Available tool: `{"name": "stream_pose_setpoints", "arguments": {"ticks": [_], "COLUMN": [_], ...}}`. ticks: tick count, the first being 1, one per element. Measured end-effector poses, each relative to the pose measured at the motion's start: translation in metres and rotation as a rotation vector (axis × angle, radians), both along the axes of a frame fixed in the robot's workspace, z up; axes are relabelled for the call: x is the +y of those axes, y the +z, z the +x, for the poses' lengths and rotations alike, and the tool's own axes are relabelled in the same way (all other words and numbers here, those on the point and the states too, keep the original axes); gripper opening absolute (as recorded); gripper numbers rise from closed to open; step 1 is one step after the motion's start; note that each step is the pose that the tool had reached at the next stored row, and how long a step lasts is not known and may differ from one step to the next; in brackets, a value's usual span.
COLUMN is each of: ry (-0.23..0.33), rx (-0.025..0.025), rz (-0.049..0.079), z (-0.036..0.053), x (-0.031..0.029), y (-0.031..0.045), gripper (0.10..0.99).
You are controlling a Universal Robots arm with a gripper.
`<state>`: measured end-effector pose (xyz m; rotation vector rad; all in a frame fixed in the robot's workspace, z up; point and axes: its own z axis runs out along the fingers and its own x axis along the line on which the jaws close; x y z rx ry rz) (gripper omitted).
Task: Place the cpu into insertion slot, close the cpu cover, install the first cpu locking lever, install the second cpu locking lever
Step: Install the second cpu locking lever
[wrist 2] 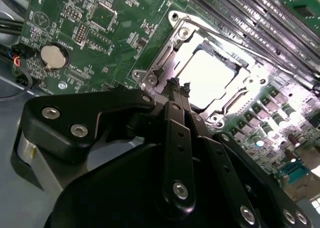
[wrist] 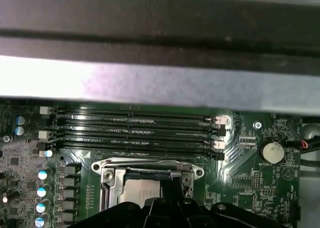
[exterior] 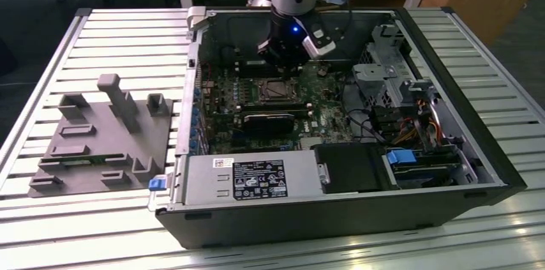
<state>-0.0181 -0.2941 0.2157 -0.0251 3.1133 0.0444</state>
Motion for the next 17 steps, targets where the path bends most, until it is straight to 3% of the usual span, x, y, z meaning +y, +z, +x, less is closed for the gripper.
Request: {"name": "stream_pose_setpoints", "arguments": {"ticks": [6, 9, 12, 17], "ry": [0.000, 0.000, 0.000, 0.000], "rx": [0.0000, -0.0001, 0.0000, 0.0000], "rz": [0.000, 0.000, 0.000, 0.000], "z": [-0.0001, -0.0001, -0.0005, -0.0016], "x": [-0.0007, -0.0018, -0.0070, -0.0220], "y": [0.0148, 0.0158, 0.0159, 0.0158], "gripper": [0.106, 0.106, 0.106, 0.106]}}
